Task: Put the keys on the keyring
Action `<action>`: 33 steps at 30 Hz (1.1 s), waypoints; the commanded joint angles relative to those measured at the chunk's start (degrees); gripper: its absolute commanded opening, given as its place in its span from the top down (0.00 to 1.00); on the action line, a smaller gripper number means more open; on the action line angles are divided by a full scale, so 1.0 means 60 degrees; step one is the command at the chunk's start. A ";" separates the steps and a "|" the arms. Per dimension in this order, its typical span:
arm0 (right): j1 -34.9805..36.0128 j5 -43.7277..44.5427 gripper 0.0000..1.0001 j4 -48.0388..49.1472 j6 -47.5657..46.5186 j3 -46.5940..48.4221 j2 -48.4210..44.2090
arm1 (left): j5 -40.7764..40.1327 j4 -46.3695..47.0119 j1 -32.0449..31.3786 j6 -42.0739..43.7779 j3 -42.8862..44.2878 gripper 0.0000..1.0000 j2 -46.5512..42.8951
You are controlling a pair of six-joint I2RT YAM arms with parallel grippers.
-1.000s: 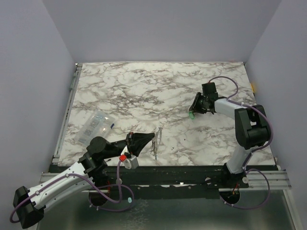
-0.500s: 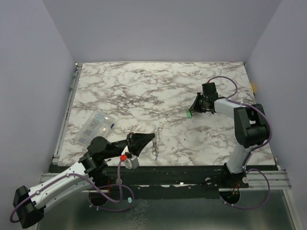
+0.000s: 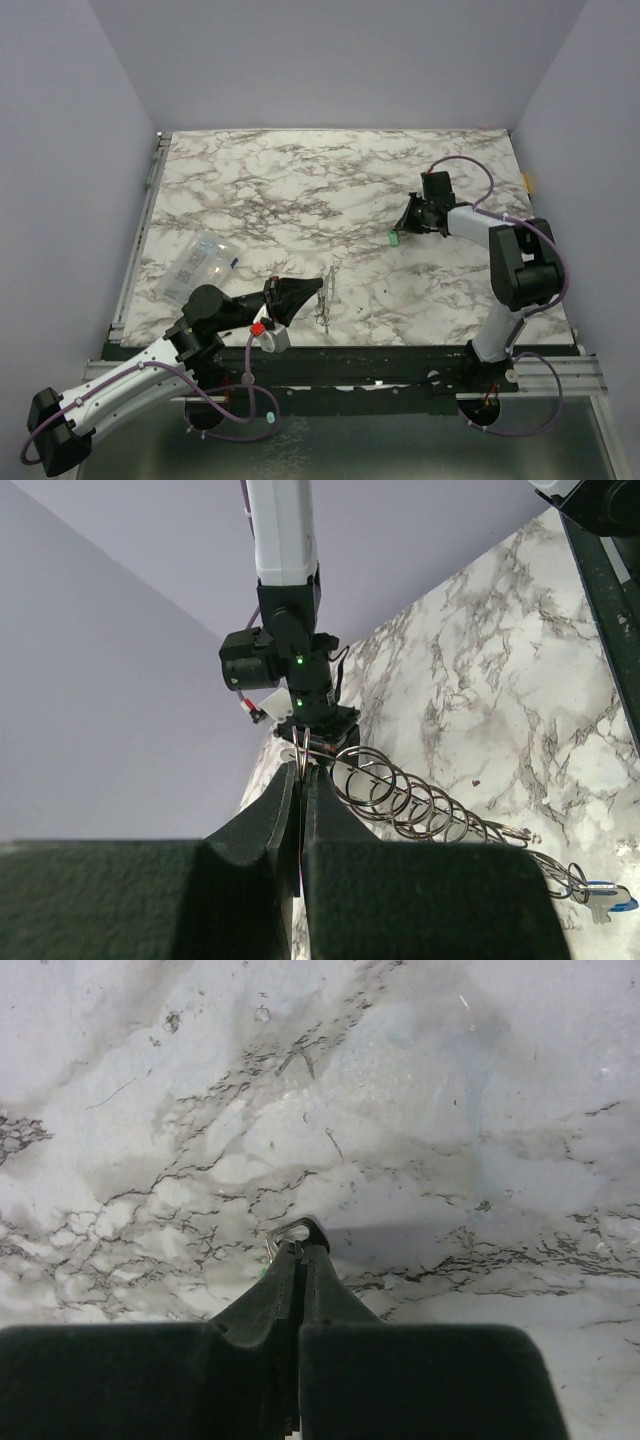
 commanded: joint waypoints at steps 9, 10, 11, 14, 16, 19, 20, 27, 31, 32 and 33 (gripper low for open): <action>0.0398 -0.0068 0.99 -0.0207 -0.0696 -0.0390 -0.1778 | -0.0164 0.0366 -0.0050 -0.0070 -0.0105 1.00 0.0071; 0.0427 0.0049 0.99 -0.0232 -0.0700 -0.0459 -0.1886 | -0.0164 0.0374 -0.0045 -0.0070 -0.0105 1.00 0.0086; 0.0453 0.0063 0.99 -0.0253 -0.0709 -0.0521 -0.2024 | -0.0163 0.0367 -0.0050 -0.0070 -0.0105 1.00 0.0084; 0.0516 -0.0113 0.99 -0.0276 -0.0707 -0.0674 -0.2370 | -0.0168 0.0366 -0.0051 -0.0079 -0.0105 1.00 0.0111; 0.0576 -0.0257 0.99 -0.0331 -0.0777 -0.0698 -0.2570 | -0.0163 0.0366 -0.0049 -0.0096 -0.0105 1.00 0.0124; 0.0768 -0.0344 0.99 -0.0460 -0.0912 -0.0662 -0.2931 | -0.0164 0.0366 -0.0045 -0.0102 -0.0105 1.00 0.0157; 0.0843 -0.0345 0.99 -0.0516 -0.0974 -0.0643 -0.3096 | -0.0173 0.0366 -0.0054 -0.0111 -0.0105 1.00 0.0142; 0.1419 -0.0412 0.99 -0.1386 -0.1459 -0.0166 -0.4271 | -0.0235 0.0367 -0.0049 -0.0098 -0.0105 1.00 0.0148; 0.1676 -0.0503 0.99 -0.2052 -0.1598 0.0145 -0.4804 | -0.0255 0.0366 -0.0048 -0.0099 -0.0101 1.00 0.0136; 0.1761 -0.0521 0.99 -0.2229 -0.1622 0.0231 -0.4925 | -0.0257 0.0374 -0.0045 -0.0099 -0.0095 1.00 0.0140; 0.1857 -0.0559 0.99 -0.2409 -0.1632 0.0336 -0.5037 | -0.0252 0.0367 -0.0053 -0.0089 -0.0094 1.00 0.0149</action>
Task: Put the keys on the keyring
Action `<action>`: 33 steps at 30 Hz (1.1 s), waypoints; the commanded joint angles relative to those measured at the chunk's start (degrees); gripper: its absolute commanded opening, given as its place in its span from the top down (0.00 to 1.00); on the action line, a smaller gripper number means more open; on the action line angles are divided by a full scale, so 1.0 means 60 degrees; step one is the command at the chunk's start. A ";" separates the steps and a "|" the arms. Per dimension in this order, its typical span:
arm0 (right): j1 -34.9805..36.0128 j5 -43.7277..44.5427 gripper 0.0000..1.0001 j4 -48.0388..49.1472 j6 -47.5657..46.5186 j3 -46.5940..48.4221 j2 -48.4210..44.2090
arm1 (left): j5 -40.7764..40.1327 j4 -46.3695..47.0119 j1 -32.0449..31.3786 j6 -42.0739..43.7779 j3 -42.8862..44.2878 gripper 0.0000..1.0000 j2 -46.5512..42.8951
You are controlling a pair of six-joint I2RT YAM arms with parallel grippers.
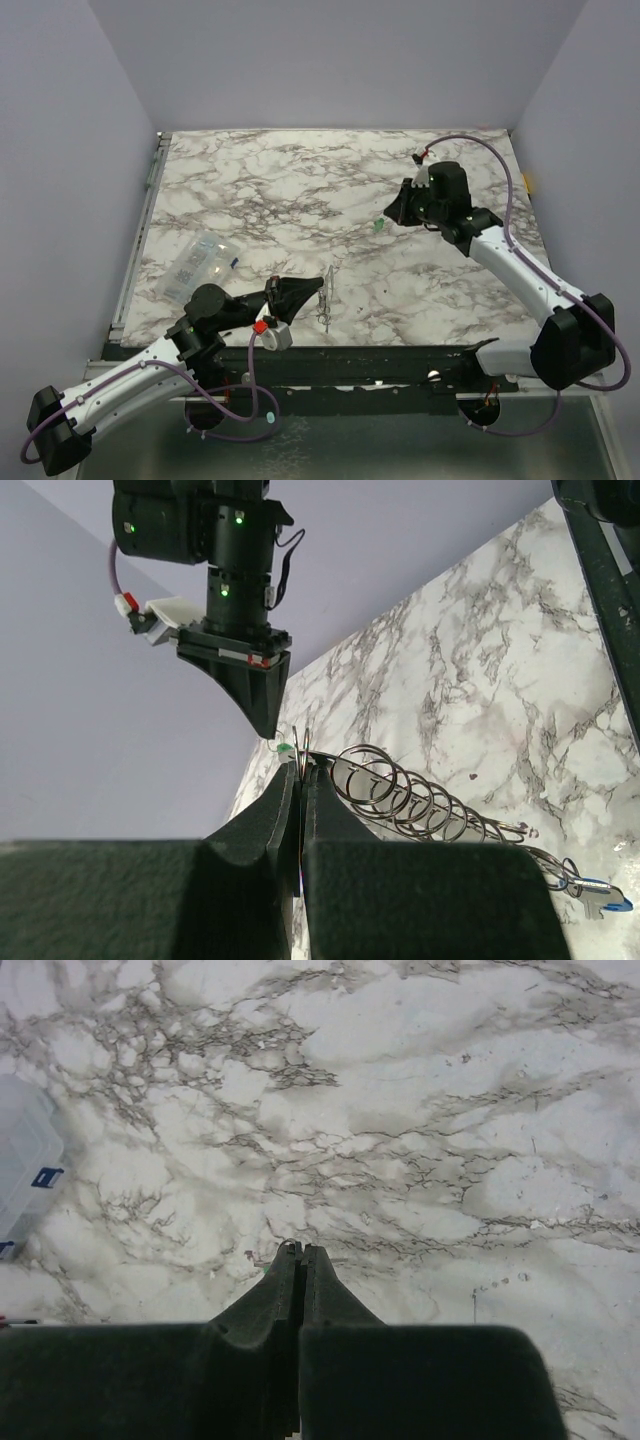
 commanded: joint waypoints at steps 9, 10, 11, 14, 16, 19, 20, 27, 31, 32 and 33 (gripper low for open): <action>0.1132 -0.1435 0.99 -0.2982 -0.0952 0.1723 -0.0878 | -0.0148 0.0366 -0.0052 0.0006 -0.0105 1.00 -0.0076; 0.1201 -0.1557 0.99 -0.3194 -0.1042 0.1880 -0.0892 | -0.0133 0.0366 -0.0049 0.0017 -0.0105 1.00 -0.0067; 0.1295 -0.1640 0.99 -0.3367 -0.1111 0.2010 -0.0919 | -0.0115 0.0366 -0.0051 0.0021 -0.0105 1.00 -0.0055; 0.1666 -0.1653 0.99 -0.3879 -0.1384 0.2425 -0.0995 | -0.0002 0.0366 -0.0045 0.0058 -0.0112 1.00 -0.0035; 0.1857 -0.1646 0.99 -0.4337 -0.1546 0.2736 -0.0996 | 0.0089 0.0368 -0.0042 0.0051 -0.0120 1.00 -0.0005; 0.2155 -0.1606 0.99 -0.4849 -0.1792 0.3129 -0.0990 | 0.0204 0.0374 -0.0048 0.0054 -0.0113 1.00 0.0059; 0.2251 -0.1540 0.99 -0.5011 -0.1857 0.3265 -0.0962 | 0.0237 0.0367 -0.0047 0.0051 -0.0093 1.00 0.0087; 0.2775 -0.1767 0.99 -0.5847 -0.2212 0.3903 -0.0879 | 0.0323 0.0366 -0.0045 0.0072 -0.0090 1.00 0.0216; 0.3359 -0.1757 0.99 -0.6137 -0.2331 0.4058 -0.0742 | 0.0428 0.0366 -0.0042 0.0139 -0.0094 1.00 0.0271; 0.3524 -0.1779 0.99 -0.6133 -0.2353 0.4053 -0.0713 | 0.0450 0.0366 -0.0042 0.0138 -0.0091 1.00 0.0284; 0.3695 -0.1822 0.99 -0.6109 -0.2350 0.4028 -0.0708 | 0.0473 0.0374 -0.0046 0.0140 -0.0090 1.00 0.0307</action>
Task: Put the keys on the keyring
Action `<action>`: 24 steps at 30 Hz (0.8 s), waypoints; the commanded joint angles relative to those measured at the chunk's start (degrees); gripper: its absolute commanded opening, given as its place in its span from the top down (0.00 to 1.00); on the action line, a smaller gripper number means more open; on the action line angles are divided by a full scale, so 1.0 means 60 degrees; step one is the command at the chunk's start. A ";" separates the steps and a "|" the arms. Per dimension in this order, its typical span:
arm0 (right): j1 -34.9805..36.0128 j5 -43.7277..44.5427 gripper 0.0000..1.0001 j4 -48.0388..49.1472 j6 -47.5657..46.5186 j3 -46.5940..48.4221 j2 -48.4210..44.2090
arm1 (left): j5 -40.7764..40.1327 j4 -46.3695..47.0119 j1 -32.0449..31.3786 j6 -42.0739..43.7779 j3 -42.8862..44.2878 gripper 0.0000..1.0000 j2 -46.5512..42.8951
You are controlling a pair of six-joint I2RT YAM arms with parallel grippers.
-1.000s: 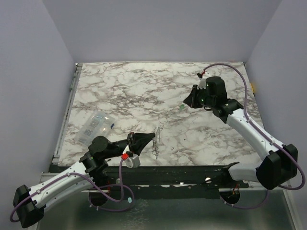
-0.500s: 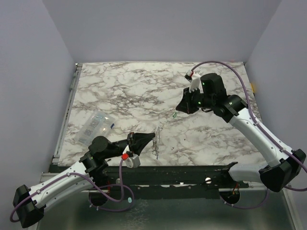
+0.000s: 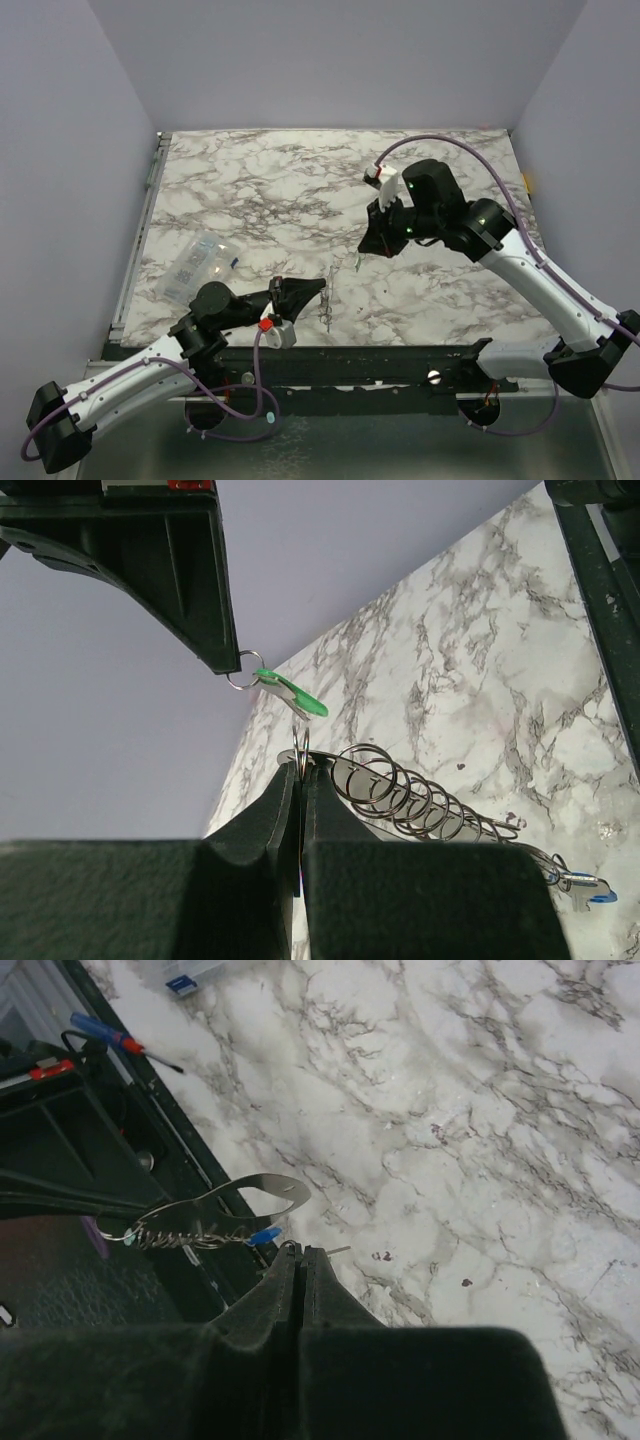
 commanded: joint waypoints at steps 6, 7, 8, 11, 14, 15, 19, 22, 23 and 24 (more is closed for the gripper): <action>0.1062 -0.0559 0.99 -0.0337 -0.0234 0.0251 0.0038 | 0.0382 0.0371 -0.0063 0.0106 -0.0105 1.00 0.0062; 0.1127 -0.0641 0.99 -0.0321 -0.0234 0.0257 0.0068 | 0.0382 0.0371 -0.0056 0.0099 -0.0105 1.00 0.0068; 0.1212 -0.0688 0.99 -0.0308 -0.0247 0.0267 0.0090 | 0.0382 0.0367 -0.0066 0.0098 -0.0105 1.00 0.0074; 0.1541 -0.0657 0.99 -0.0241 -0.0199 0.0274 0.0237 | 0.0396 0.0366 -0.0055 0.0084 -0.0105 1.00 0.0092; 0.1875 -0.0575 0.99 -0.0091 -0.0149 0.0211 0.0324 | 0.0400 0.0366 -0.0068 0.0084 -0.0098 1.00 0.0102; 0.1968 -0.0550 0.99 -0.0015 -0.0108 0.0190 0.0343 | 0.0397 0.0366 -0.0057 0.0084 -0.0102 1.00 0.0094; 0.2107 -0.0560 0.99 0.0207 -0.0009 0.0201 0.0436 | 0.0397 0.0368 -0.0062 0.0084 -0.0092 1.00 0.0139; 0.2215 -0.0519 0.99 0.0283 0.0007 0.0260 0.0551 | 0.0411 0.0366 -0.0063 0.0075 -0.0101 1.00 0.0143; 0.2243 -0.0499 0.99 0.0295 0.0016 0.0293 0.0580 | 0.0411 0.0366 -0.0056 0.0059 -0.0105 1.00 0.0143; 0.2269 -0.0520 0.99 0.0309 0.0006 0.0332 0.0630 | 0.0411 0.0366 -0.0064 0.0055 -0.0105 1.00 0.0136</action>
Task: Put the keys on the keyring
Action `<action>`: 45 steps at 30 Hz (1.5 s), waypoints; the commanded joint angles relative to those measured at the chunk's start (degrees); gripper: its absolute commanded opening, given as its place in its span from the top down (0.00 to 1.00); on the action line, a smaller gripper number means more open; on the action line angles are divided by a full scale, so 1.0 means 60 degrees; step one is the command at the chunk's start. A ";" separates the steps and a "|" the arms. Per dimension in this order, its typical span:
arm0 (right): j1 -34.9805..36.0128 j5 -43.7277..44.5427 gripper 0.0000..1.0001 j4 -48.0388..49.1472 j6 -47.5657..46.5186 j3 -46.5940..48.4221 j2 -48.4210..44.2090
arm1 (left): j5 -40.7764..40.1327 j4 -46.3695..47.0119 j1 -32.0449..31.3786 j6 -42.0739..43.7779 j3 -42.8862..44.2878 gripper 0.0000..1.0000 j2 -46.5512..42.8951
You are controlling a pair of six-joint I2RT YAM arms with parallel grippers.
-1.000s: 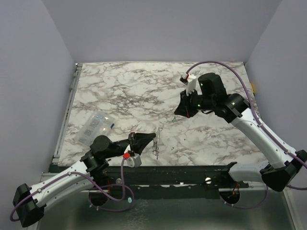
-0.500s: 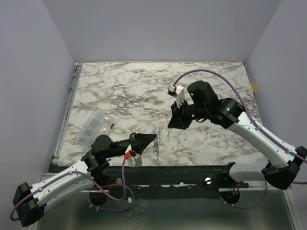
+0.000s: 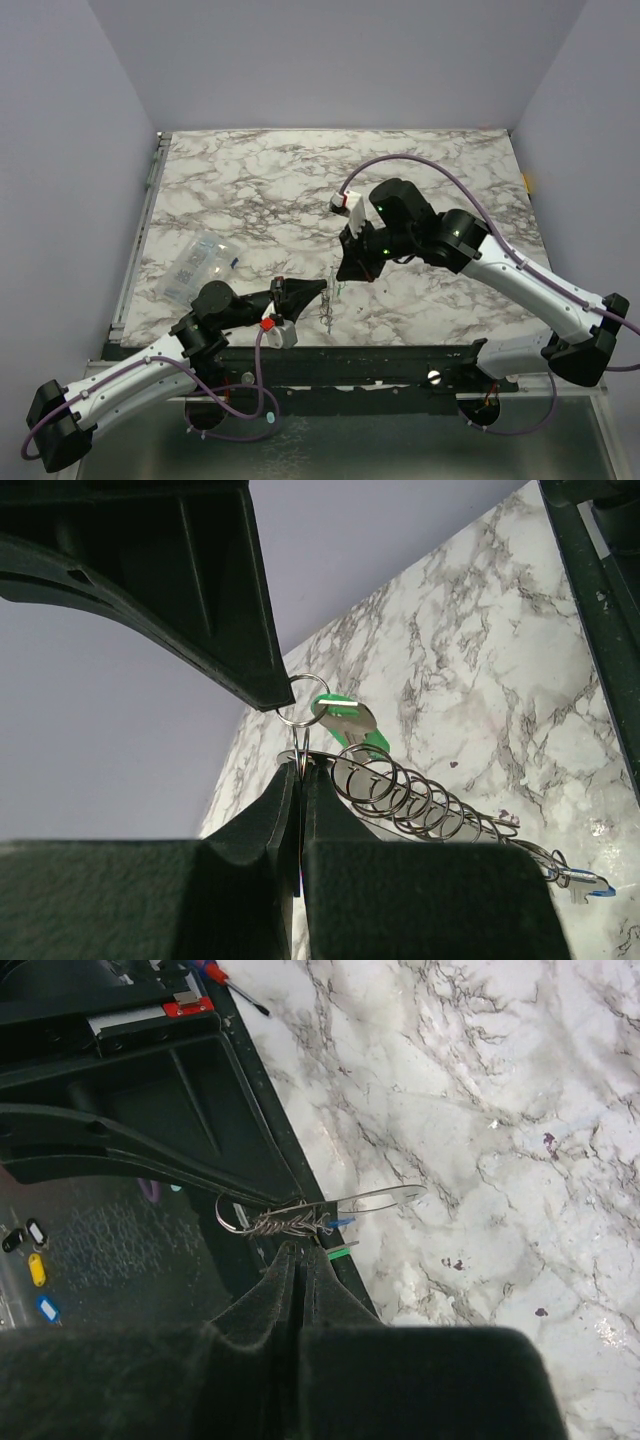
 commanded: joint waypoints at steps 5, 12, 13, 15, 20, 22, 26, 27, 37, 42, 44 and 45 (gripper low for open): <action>0.0284 -0.0084 0.99 0.0275 0.0036 0.0541 0.0374 | 0.0284 0.0367 -0.0078 0.0024 -0.0105 1.00 -0.0013; 0.0436 0.0025 0.99 0.0275 0.0109 0.0646 0.0434 | 0.0287 0.0366 -0.0095 0.0007 -0.0105 1.00 -0.0006; 0.0453 0.0038 0.99 0.0275 0.0118 0.0664 0.0437 | 0.0287 0.0374 -0.0104 0.0007 -0.0105 1.00 -0.0006; 0.0481 0.0056 0.99 0.0271 0.0151 0.0698 0.0447 | 0.0288 0.0367 -0.0097 0.0012 -0.0105 1.00 -0.0010; 0.0579 0.0160 0.99 0.0224 0.0171 0.0780 0.0467 | 0.0279 0.0366 -0.0096 0.0007 -0.0105 1.00 -0.0008; 0.0599 0.0212 0.99 0.0216 0.0169 0.0797 0.0446 | 0.0273 0.0366 -0.0103 0.0009 -0.0115 1.00 -0.0038; 0.0609 0.0256 0.99 0.0188 0.0201 0.0840 0.0438 | 0.0266 0.0366 -0.0116 0.0007 -0.0120 1.00 -0.0039; 0.0616 0.0266 0.99 0.0171 0.0203 0.0855 0.0430 | 0.0272 0.0366 -0.0109 -0.0001 -0.0120 1.00 -0.0043; 0.0695 0.0238 0.99 0.0220 0.0325 0.0914 0.0444 | 0.0273 0.0367 -0.0114 -0.0006 -0.0120 1.00 -0.0053; 0.0761 0.0283 0.99 0.0202 0.0371 0.0955 0.0439 | 0.0257 0.0366 -0.0111 -0.0003 -0.0120 1.00 -0.0072; 0.0777 0.0256 0.99 0.0198 0.0398 0.0999 0.0419 | 0.0258 0.0366 -0.0111 -0.0011 -0.0120 1.00 -0.0082; 0.0785 0.0255 0.99 0.0188 0.0396 0.1023 0.0406 | 0.0266 0.0366 -0.0114 -0.0007 -0.0120 1.00 -0.0083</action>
